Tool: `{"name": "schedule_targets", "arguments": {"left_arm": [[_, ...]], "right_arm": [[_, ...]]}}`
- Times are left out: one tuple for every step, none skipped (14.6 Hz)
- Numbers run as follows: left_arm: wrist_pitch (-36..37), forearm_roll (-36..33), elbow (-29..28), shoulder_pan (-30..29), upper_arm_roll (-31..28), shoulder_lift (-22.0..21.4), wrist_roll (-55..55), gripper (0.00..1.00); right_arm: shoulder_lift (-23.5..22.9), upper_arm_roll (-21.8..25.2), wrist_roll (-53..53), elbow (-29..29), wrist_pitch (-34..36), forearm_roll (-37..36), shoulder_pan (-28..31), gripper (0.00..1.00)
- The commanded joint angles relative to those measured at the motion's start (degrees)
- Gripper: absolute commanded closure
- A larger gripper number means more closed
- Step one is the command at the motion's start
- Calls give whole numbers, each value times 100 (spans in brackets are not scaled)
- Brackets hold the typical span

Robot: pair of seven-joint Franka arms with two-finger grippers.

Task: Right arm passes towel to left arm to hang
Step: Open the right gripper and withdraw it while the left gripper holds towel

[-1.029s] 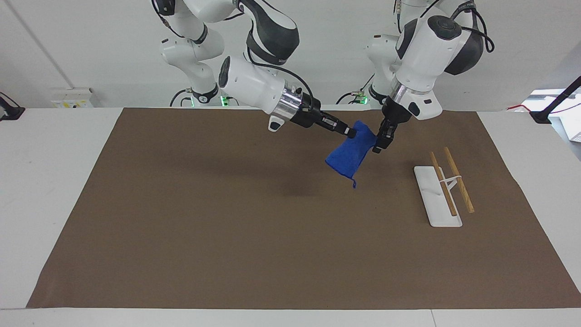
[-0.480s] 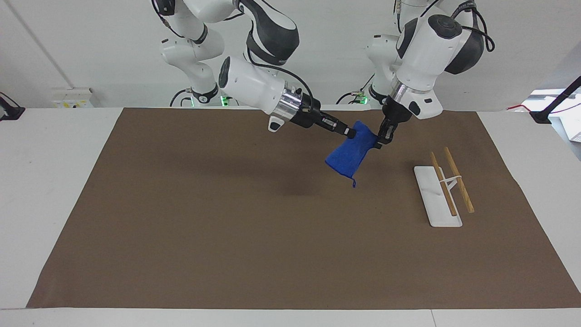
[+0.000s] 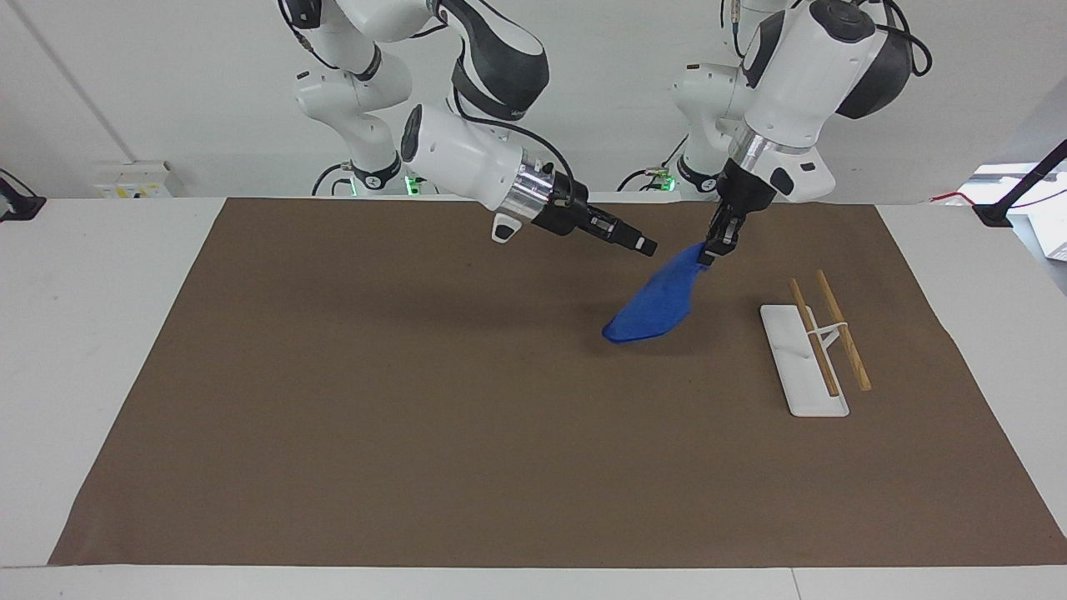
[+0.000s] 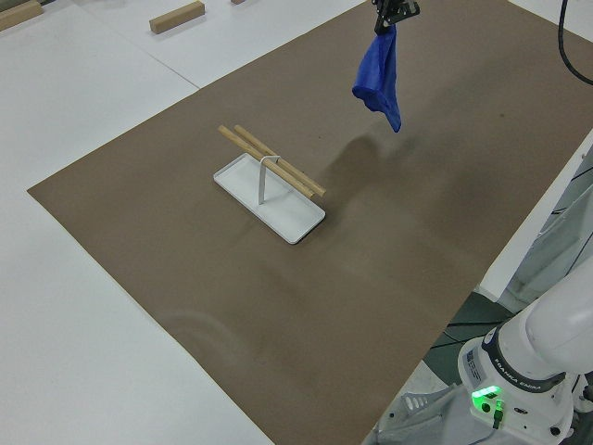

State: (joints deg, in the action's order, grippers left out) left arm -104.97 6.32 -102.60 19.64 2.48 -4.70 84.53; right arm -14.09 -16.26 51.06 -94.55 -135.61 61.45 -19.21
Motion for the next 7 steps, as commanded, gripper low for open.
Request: {"name": "schedule_targets", "arguments": {"left_arm": [[381,-245,381,-222,-19,154,-16,100],[381,-254,390,-346,-19,163,-51,100],[389,-263,390,-416,-28,154,-164,100],[389,-350,390,-565,-28,154,-339,100],[416,-412,381,-688,-19,145,-489,100],[494,-421,364,-811,-19,145,-656,100],[530,-421,364,-969,-19,136,-901,100]], "right_arm": [[46,-9,-560,-177,-27,-456,83,0],[46,17,-727,-212,-9,-789,136,0],[55,17,-860,-274,-9,-1219,285,0],[81,17,-957,-396,-9,-1789,460,0],[90,17,-1053,-476,43,-2421,662,0],[99,17,-1185,-555,87,-3080,882,0],[134,9,-1369,-582,253,-3670,1058,0]]}}
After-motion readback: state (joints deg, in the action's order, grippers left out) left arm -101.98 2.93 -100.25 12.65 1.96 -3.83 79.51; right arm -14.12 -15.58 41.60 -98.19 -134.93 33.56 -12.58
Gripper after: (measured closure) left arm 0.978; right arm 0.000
